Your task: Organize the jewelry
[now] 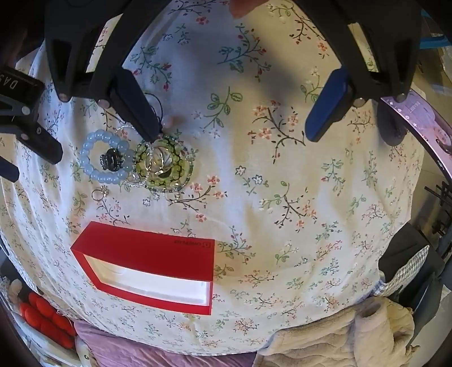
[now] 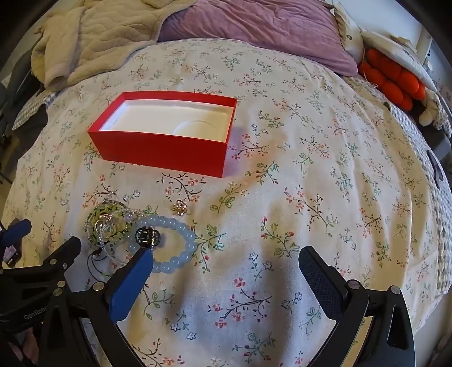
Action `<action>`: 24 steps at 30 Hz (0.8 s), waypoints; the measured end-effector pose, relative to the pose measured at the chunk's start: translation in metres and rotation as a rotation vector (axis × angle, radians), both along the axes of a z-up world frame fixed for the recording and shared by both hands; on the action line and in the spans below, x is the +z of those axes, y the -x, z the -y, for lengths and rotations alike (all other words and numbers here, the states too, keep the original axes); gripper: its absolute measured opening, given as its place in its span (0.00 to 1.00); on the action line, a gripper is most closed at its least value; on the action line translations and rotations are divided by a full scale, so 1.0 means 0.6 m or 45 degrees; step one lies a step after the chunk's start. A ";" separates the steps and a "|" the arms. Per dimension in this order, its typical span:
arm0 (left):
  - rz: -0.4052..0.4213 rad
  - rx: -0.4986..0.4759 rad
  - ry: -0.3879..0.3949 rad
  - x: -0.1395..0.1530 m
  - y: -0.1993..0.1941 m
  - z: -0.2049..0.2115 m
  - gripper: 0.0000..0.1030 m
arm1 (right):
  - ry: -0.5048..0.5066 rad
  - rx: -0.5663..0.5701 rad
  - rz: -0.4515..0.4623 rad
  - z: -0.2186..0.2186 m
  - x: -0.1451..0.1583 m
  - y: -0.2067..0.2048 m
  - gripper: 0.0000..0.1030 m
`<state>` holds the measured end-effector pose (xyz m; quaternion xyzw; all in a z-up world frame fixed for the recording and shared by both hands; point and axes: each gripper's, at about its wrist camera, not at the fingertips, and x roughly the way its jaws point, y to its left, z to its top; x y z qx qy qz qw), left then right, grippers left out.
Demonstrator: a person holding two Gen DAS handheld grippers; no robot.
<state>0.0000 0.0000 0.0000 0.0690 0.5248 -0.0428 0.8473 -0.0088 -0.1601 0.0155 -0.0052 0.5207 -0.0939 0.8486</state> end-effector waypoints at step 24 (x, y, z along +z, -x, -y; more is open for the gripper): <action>0.007 0.008 0.003 0.004 -0.005 -0.001 1.00 | -0.020 -0.003 -0.016 0.001 -0.006 -0.002 1.00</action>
